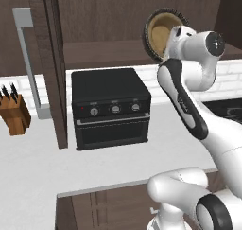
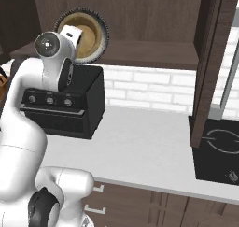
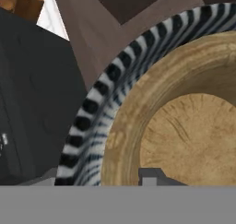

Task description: Pick up the bowls on the counter and stack them on top of one another in the open cabinet. Place the smaller bowl on top of the larger bowl.

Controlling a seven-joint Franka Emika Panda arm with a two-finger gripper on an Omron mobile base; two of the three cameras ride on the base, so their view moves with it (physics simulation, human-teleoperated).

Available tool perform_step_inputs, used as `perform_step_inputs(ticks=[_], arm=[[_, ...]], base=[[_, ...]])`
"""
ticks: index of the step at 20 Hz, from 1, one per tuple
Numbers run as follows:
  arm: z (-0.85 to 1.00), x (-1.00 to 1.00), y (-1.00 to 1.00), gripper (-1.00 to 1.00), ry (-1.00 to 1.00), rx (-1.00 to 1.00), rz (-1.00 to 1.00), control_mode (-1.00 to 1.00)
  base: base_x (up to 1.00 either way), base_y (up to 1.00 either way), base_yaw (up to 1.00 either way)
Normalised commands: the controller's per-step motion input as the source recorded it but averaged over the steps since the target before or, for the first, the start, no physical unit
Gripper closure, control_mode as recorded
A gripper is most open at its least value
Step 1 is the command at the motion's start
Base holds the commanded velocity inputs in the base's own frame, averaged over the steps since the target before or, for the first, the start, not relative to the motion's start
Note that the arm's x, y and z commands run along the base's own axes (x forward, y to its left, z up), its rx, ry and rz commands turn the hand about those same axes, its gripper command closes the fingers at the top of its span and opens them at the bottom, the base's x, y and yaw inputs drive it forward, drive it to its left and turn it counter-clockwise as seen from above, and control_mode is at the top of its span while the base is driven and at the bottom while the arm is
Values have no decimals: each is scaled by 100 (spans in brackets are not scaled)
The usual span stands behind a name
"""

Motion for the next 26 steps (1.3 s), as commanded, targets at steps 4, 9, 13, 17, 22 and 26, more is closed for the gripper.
perform_step_inputs(ticks=[4, 9, 13, 17, 22, 26], arm=[[-13, 33, 19, 100, 21, -13, 1, -100], [-15, 66, 2, 100, 1, -7, 0, -100], [-19, 94, 0, 100, 0, -6, 0, -100], [-20, 100, 0, -100, -6, -4, 0, -100], [-6, 29, 0, -100, -3, -1, 0, -100], [-2, -54, 0, -100, -16, 0, 0, -100]], base=[[0, 0, 0], [0, 0, 0], [0, 0, 0], [0, 0, 0], [0, 0, 0], [0, 0, 0]])
